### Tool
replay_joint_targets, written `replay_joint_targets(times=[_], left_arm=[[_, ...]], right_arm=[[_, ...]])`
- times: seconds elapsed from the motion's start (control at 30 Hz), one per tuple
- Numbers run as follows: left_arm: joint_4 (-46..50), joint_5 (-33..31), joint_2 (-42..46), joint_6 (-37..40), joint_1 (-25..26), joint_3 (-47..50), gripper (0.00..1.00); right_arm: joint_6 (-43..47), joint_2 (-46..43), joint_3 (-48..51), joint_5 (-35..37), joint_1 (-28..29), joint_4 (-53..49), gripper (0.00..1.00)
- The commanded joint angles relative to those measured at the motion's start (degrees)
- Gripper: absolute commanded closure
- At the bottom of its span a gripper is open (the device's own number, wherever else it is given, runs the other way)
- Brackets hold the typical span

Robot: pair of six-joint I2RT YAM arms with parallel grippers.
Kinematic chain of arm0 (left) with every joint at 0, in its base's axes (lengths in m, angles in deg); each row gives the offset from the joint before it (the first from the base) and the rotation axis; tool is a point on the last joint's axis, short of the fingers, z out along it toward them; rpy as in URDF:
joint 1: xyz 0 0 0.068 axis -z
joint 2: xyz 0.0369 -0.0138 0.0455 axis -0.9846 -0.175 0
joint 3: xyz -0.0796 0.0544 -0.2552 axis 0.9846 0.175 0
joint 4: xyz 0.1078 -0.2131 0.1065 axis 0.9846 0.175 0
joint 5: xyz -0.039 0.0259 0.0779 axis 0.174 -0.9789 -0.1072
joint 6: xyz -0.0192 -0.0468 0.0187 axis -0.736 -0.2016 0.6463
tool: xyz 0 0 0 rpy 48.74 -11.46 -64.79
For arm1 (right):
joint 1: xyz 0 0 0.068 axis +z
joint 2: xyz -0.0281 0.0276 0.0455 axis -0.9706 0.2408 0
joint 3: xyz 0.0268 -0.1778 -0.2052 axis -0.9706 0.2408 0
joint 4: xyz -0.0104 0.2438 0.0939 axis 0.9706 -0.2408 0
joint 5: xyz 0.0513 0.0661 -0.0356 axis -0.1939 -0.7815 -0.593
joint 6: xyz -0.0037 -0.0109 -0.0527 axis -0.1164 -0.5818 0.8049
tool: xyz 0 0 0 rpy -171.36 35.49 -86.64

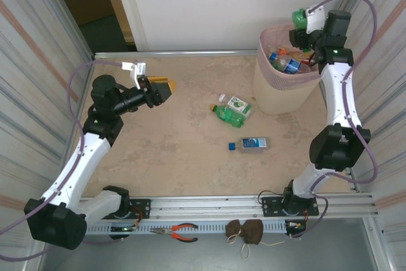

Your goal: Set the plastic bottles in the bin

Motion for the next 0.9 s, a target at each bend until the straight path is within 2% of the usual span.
replay_joint_targets(times=[0.0,0.17,0.5,0.7,0.87], left_arm=[[0.3,1.6,-1.0,-0.2,-0.5,-2.5,0.32],[1.4,1.7,-0.9,0.0,-0.5,-2.7,0.32],[2.1,2.1,-2.1,-1.2,-0.6,-3.6,0.33],[4.1,0.9,-1.5,-0.4,-0.5,-3.6,0.33],[4.0,1.2,-1.6,-0.6,-0.5,-3.7,0.33]], right_arm=[[19.9,2.4,2.3,-1.0,0.6,6.9,0.49],[32.0,6.6,2.5,-1.6,0.5,10.0,0.47],[43.0,13.2,1.9,-4.5,0.5,13.1,0.4],[45.1,13.9,1.2,-5.3,0.3,13.4,0.28],[45.3,12.3,-0.4,-7.9,0.1,9.0,0.19]])
